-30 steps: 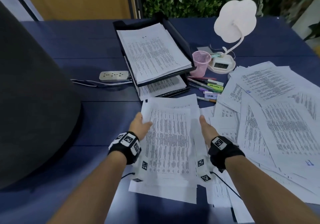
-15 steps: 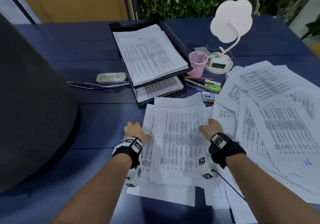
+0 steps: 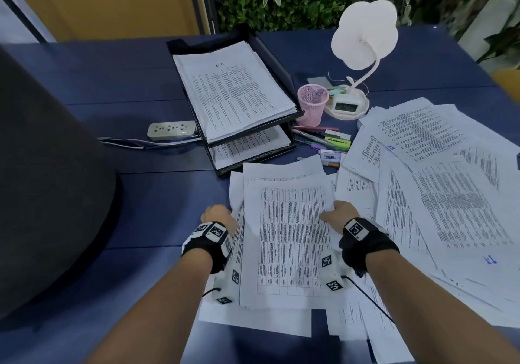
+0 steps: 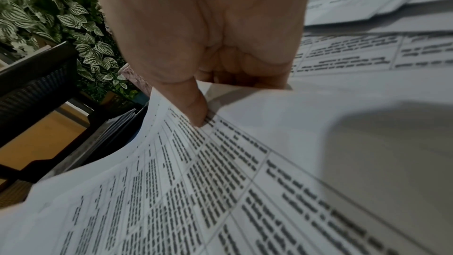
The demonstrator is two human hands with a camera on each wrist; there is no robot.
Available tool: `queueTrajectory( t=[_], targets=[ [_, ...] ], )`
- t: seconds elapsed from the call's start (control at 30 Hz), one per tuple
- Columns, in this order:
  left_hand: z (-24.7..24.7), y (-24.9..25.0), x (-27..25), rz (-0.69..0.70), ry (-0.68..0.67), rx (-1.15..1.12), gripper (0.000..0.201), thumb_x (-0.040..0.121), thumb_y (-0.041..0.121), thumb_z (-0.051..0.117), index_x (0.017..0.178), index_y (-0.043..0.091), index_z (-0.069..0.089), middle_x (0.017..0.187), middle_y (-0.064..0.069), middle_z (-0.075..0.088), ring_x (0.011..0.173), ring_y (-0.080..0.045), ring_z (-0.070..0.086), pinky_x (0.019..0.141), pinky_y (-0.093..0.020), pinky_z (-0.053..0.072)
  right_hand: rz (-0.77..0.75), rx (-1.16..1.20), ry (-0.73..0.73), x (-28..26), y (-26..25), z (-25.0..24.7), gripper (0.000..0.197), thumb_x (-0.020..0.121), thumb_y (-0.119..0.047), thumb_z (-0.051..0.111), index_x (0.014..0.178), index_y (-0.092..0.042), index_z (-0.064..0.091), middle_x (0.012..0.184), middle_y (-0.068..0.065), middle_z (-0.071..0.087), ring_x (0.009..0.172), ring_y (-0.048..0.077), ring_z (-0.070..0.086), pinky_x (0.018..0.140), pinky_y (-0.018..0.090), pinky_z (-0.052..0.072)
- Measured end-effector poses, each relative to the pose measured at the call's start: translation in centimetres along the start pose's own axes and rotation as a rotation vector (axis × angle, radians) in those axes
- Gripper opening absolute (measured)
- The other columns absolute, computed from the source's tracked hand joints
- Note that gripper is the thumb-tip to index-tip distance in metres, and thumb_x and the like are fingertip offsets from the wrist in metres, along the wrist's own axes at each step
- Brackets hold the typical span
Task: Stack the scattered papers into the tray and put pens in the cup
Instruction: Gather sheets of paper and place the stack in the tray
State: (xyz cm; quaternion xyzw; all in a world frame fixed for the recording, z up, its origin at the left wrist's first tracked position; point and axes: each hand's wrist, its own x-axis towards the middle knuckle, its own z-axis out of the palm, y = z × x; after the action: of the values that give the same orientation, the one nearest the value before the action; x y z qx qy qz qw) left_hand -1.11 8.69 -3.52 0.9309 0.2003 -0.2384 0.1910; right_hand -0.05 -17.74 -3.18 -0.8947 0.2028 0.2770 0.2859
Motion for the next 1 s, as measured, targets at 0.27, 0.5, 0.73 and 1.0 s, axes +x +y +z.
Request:
queueTrajectory(
  t=[0.27,0.5,0.73,1.0],
  targets=[
    [0.0,-0.6,-0.5,-0.132,0.136,-0.601,0.015,0.095,0.009,0.044,0.109,0.01,0.046,0.123,-0.021,0.055,0.102,-0.033,0.053,0.086,-0.032,0.04,-0.014,0.07,0.018,-0.7,-1.6,0.8,0.029,0.097,-0.009,0.035,0.123,0.002,0.042,0.125,0.023,0.05,0.108,0.032,0.052,0.092,0.033,0.041],
    [0.3,-0.8,-1.6,0.055,-0.031,-0.489,0.038,0.094,0.021,0.055,0.125,0.001,0.046,0.128,-0.014,0.055,0.116,-0.029,0.052,0.091,-0.032,0.043,-0.095,-0.144,-0.131,-2.6,-2.8,3.6,0.038,0.098,-0.025,0.036,0.13,-0.005,0.036,0.123,0.015,0.052,0.104,0.029,0.054,0.08,0.029,0.041],
    [-3.4,-1.4,-3.9,0.349,0.096,-0.98,0.027,0.09,0.003,0.057,0.107,0.024,0.059,0.108,0.006,0.068,0.103,-0.012,0.064,0.096,-0.035,0.048,-0.212,0.457,0.063,-2.4,-2.7,1.0,0.065,0.083,-0.041,0.067,0.132,-0.008,0.039,0.119,0.004,0.052,0.102,0.02,0.052,0.086,0.029,0.041],
    [-10.2,1.9,-5.2,0.489,0.393,-1.261,0.033,0.089,0.001,0.06,0.121,0.008,0.055,0.108,0.005,0.067,0.1,-0.006,0.065,0.094,-0.027,0.05,-0.672,0.831,0.263,-6.4,-9.9,-2.4,0.026,0.094,-0.004,0.05,0.121,-0.004,0.053,0.109,-0.005,0.061,0.091,-0.013,0.058,0.09,0.013,0.047]
  ],
)
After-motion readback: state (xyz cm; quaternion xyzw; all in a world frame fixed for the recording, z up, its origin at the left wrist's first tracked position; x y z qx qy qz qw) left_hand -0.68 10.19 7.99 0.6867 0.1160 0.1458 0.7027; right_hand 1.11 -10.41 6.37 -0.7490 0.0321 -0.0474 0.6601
